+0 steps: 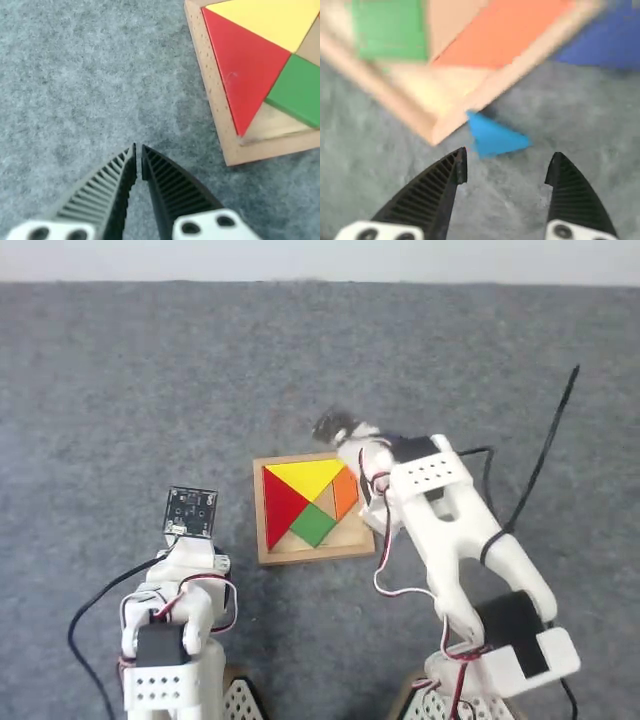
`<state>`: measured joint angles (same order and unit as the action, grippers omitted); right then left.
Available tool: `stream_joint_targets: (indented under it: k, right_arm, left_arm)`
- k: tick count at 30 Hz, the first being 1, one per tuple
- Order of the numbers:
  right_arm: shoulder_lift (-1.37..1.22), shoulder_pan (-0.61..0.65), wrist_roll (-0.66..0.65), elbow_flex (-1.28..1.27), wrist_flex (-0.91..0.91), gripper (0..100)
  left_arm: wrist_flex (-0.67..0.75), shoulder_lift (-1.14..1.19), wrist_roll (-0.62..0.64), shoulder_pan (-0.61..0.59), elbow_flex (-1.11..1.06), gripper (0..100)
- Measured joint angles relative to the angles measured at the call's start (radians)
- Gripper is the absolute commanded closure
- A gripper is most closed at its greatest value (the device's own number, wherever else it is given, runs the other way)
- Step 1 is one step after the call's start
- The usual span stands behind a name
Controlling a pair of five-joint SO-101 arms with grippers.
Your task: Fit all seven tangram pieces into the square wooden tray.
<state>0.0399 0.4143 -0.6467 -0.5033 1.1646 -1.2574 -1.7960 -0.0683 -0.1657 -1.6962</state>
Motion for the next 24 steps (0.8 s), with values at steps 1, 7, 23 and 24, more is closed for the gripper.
stream_joint_targets:
  k: [1, 7, 23, 24]
  right_arm:
    - [0.0, 0.0, -0.068, -0.018, 0.0, 74.0]
    - [0.0, 0.018, -0.319, -0.091, -0.009, 74.2]
    - [0.0, 0.028, -0.42, -0.152, -0.166, 74.2]
    - [0.0, 0.029, -0.431, -0.164, -0.166, 74.2]
  left_arm:
    - [0.0, 0.0, 0.0, 0.002, 0.0, 98]
    - [0.0, 0.0, 0.0, 0.003, 0.0, 98]
    - [0.0, 0.0, 0.0, 0.002, 0.0, 98]
    - [0.0, 0.0, 0.0, 0.0, 0.0, 98]
